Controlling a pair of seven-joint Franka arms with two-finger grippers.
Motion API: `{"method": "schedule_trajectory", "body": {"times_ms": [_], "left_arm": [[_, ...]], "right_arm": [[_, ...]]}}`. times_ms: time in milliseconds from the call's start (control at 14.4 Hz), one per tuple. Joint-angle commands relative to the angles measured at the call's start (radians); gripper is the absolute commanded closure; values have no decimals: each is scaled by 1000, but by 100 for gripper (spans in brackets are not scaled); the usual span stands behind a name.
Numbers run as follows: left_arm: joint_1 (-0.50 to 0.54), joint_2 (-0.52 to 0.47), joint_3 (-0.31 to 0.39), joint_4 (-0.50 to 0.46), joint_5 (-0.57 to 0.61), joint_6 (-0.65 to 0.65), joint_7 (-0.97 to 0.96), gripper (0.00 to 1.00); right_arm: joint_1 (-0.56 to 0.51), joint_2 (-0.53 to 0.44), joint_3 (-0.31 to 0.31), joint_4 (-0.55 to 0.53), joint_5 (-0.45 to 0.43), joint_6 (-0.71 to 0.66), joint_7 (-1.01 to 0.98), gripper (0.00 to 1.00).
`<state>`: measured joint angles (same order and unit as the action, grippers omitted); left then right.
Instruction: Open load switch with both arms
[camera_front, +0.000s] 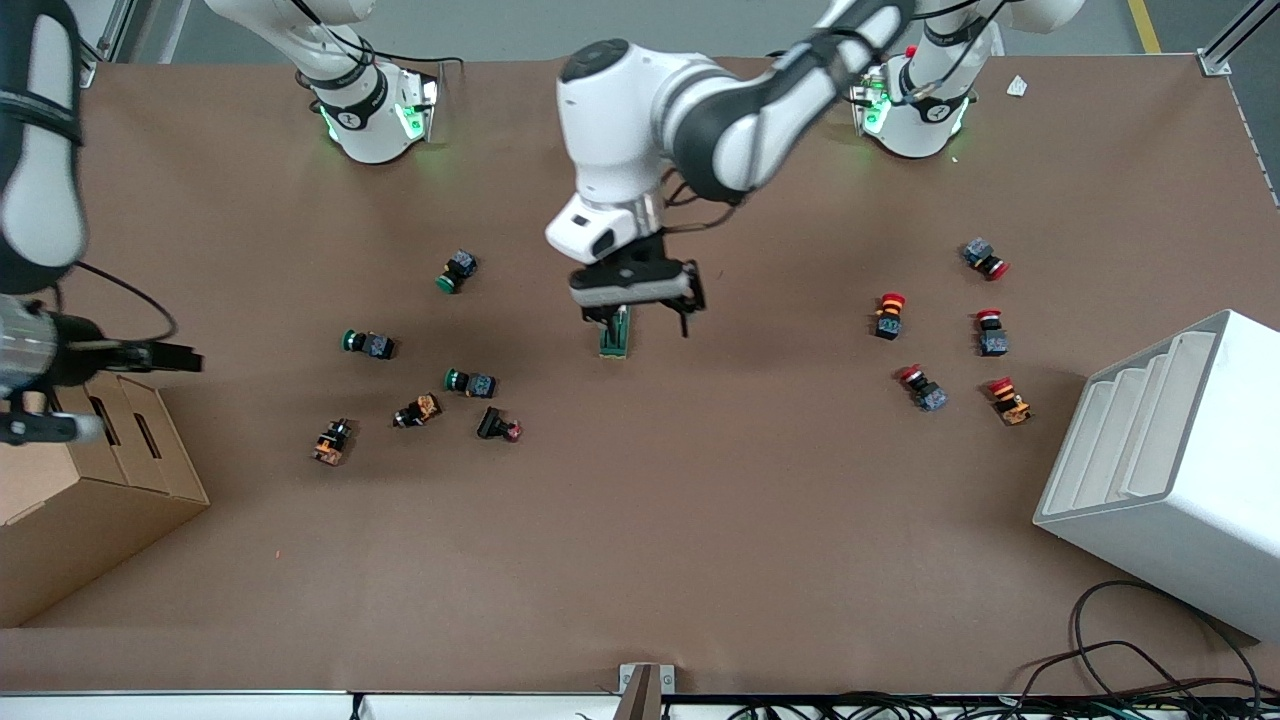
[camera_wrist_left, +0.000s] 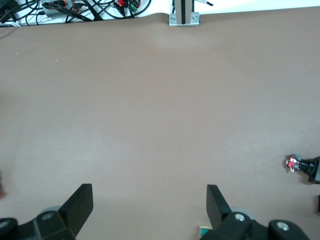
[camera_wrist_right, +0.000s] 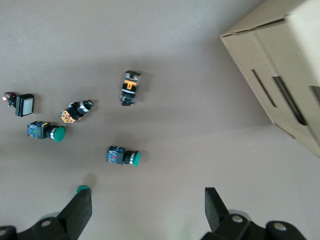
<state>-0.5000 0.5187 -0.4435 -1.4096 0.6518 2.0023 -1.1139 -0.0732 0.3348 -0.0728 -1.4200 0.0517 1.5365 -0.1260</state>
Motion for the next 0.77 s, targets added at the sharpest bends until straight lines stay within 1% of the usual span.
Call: {"method": "schedule_trajectory", "body": {"times_ms": [0, 70, 139, 278, 418, 557, 696], "left_arm": [[105, -35, -12, 29, -119, -3, 197, 0], [153, -49, -12, 32, -164, -3, 272, 0], [196, -61, -12, 35, -194, -3, 339, 0], [283, -87, -12, 34, -254, -3, 454, 0], [354, -111, -12, 32, -283, -7, 544, 0], [432, -140, -11, 26, -311, -17, 583, 0], [500, -172, -11, 26, -311, -83, 652, 0]], "right_arm": [[-14, -26, 28, 54, -27, -68, -6, 0], [-19, -23, 27, 91, -29, -109, -3, 0], [-23, -22, 27, 117, -30, -122, -4, 0], [-10, -22, 27, 124, -48, -125, -3, 0], [-16, -22, 34, 124, -21, -148, 2, 0], [-11, -39, 30, 121, -15, -188, 5, 0], [-10, -69, 30, 115, -16, -203, 5, 0]]}}
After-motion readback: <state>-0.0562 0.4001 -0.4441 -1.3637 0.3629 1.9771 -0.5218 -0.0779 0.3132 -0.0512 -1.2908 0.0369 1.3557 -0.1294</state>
